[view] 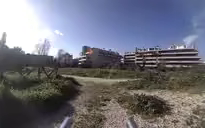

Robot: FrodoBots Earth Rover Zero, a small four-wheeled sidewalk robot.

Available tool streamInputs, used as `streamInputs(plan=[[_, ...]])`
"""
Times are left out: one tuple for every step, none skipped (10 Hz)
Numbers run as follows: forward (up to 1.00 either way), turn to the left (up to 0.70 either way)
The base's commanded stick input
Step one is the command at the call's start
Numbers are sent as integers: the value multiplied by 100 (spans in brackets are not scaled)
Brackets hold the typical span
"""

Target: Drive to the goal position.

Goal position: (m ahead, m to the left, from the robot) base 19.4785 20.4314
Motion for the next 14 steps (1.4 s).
streamInputs(plan=[[50, 0], [50, 0], [50, 0], [50, 0], [50, 0], [50, 0], [50, 20], [50, 47], [50, 15], [50, 0], [50, 0], [50, 0], [50, 0], [50, 0]])
